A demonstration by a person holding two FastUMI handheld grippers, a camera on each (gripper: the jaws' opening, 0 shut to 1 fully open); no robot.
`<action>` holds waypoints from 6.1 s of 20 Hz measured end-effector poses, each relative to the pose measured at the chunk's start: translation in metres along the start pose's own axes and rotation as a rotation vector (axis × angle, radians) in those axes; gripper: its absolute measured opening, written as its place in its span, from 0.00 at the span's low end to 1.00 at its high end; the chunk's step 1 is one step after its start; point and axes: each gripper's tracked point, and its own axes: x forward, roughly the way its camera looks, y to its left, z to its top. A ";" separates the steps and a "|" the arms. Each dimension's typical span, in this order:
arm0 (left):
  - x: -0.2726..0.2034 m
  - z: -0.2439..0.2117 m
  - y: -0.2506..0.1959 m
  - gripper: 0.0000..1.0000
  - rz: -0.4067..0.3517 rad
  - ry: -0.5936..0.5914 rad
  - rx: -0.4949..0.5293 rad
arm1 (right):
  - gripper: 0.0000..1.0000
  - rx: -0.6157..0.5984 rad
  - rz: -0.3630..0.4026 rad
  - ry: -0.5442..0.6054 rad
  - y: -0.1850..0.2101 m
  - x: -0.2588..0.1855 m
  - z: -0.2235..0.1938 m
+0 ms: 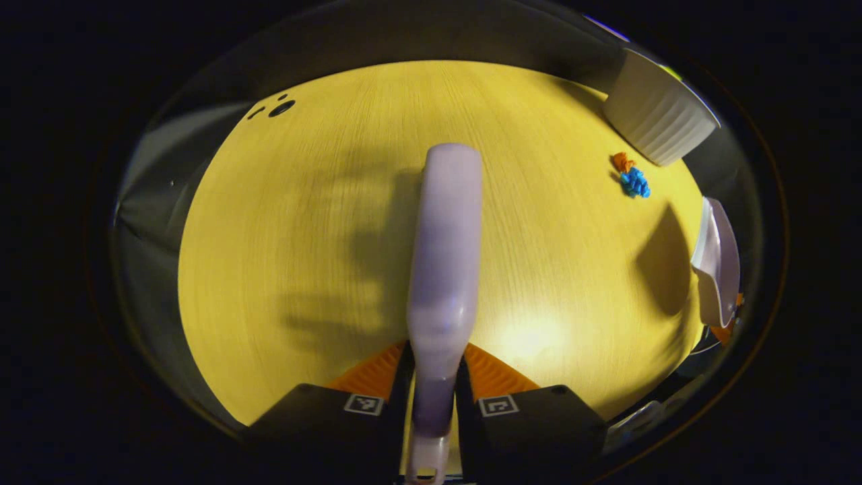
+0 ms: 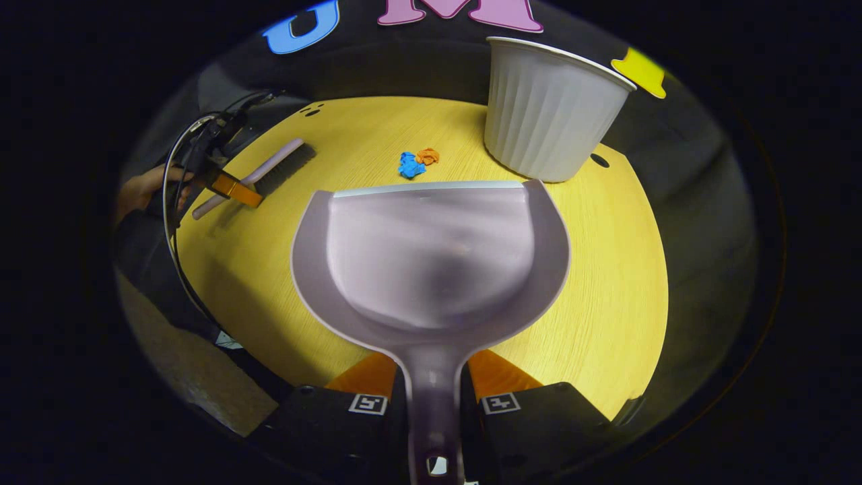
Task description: Pick up the small broom and dustpan from the desktop, sweep the trash into the dustpan with the broom, and then empty the trash into the garbage bin.
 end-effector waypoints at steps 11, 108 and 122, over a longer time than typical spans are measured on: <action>-0.007 0.128 -0.080 0.23 -0.052 -0.198 0.284 | 0.36 -0.134 0.063 0.191 -0.024 0.009 0.009; -0.051 0.016 -0.110 0.23 -0.220 -0.086 0.043 | 0.39 -0.187 0.048 0.139 -0.023 -0.103 0.107; -0.034 0.019 -0.096 0.23 -0.142 -0.111 0.038 | 0.36 -0.046 -0.001 0.137 0.004 0.051 0.019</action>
